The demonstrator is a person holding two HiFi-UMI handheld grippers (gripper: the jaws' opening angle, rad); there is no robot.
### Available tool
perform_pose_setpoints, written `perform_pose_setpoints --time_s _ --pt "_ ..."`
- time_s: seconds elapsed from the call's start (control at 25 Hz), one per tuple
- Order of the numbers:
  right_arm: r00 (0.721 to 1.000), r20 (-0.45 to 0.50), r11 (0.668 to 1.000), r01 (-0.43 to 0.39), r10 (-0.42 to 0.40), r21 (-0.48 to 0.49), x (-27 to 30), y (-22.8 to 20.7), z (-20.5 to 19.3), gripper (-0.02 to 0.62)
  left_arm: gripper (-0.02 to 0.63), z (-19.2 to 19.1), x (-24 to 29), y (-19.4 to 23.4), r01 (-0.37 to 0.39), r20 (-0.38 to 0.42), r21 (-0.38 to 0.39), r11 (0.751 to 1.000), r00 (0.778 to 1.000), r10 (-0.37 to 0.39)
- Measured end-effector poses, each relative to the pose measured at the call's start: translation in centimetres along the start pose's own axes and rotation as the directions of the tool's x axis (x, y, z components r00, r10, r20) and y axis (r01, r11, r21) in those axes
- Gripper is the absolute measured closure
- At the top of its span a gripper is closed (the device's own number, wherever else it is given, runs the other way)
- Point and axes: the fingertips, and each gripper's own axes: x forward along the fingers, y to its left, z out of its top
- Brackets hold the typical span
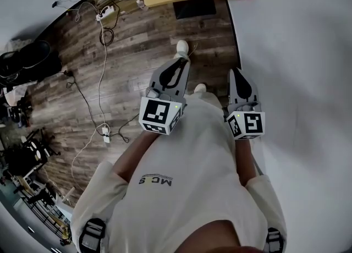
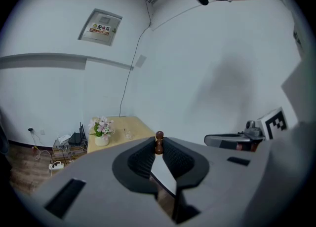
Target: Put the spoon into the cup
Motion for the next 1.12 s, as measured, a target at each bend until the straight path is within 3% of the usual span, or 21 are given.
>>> perform_pose_setpoints --time_s 0.32,0.48,0.84,1.12 --pt "1.0 -0.026 1.0 -0.015 0.015 -0.015 9.1 -1.4 2.0 0.561 0.554 3.3 6.9 6.3 -0.004 0.037 -0.027 1.0 0.999 0.005" --pt "1.0 -0.009 0.999 -0.017 0.017 -0.035 15.1 -1.6 5.0 0.561 0.554 7.1 10.9 10.4 0.015 0.071 -0.022 1.0 0.997 -0.014" --pt "0.999 0.009 0.998 0.053 -0.053 -0.04 27.8 -4.0 11.0 0.561 0.554 13.3 19.2 19.6 0.082 0.084 -0.002 0.997 0.993 -0.082" --pt "0.995 0.009 0.993 0.095 -0.095 -0.065 33.6 -5.1 12.8 0.561 0.554 14.4 23.7 22.9 0.152 0.07 -0.016 0.988 0.986 -0.151"
